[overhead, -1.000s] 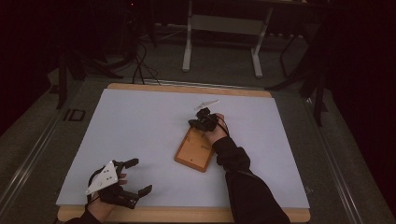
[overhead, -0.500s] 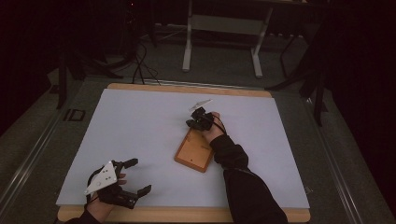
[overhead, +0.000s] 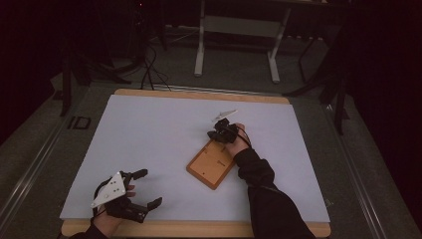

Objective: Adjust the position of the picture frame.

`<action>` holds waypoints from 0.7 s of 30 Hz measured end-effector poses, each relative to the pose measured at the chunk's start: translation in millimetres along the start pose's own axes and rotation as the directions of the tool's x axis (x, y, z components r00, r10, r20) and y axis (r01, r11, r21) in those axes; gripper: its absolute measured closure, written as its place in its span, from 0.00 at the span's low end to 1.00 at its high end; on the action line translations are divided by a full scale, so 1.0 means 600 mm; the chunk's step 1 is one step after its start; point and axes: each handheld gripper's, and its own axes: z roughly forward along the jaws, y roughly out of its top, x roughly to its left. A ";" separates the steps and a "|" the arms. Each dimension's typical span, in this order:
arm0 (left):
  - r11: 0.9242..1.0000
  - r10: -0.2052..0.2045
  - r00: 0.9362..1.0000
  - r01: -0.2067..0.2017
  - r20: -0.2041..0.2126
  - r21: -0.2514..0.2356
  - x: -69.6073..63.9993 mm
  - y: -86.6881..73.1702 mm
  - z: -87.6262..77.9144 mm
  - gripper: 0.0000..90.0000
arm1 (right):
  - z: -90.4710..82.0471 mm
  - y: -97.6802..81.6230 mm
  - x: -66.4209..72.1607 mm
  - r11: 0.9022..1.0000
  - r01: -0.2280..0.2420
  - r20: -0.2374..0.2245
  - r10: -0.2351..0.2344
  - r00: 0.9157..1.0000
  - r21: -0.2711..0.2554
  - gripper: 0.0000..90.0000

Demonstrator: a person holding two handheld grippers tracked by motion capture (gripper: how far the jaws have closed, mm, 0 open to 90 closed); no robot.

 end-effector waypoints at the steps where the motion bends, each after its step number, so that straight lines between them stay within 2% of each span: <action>1: 1.000 -0.001 1.000 0.001 0.000 0.000 0.000 0.000 0.000 0.00 | -0.003 -0.002 0.000 1.000 -0.003 0.000 0.003 1.000 0.000 1.00; 12: 1.000 -0.003 1.000 0.003 0.001 -0.001 0.000 0.000 0.001 0.00 | -0.036 -0.044 -0.007 0.998 -0.054 -0.011 0.054 0.998 -0.029 1.00; 17: 1.000 -0.001 1.000 0.001 0.001 0.001 -0.001 0.000 0.003 0.00 | -0.053 -0.061 -0.002 0.998 -0.054 0.004 0.054 0.999 -0.022 1.00; 21: 1.000 -0.001 1.000 0.001 0.000 0.002 -0.001 0.000 0.004 0.00 | -0.061 -0.071 -0.001 0.998 -0.065 -0.004 0.065 0.998 -0.025 1.00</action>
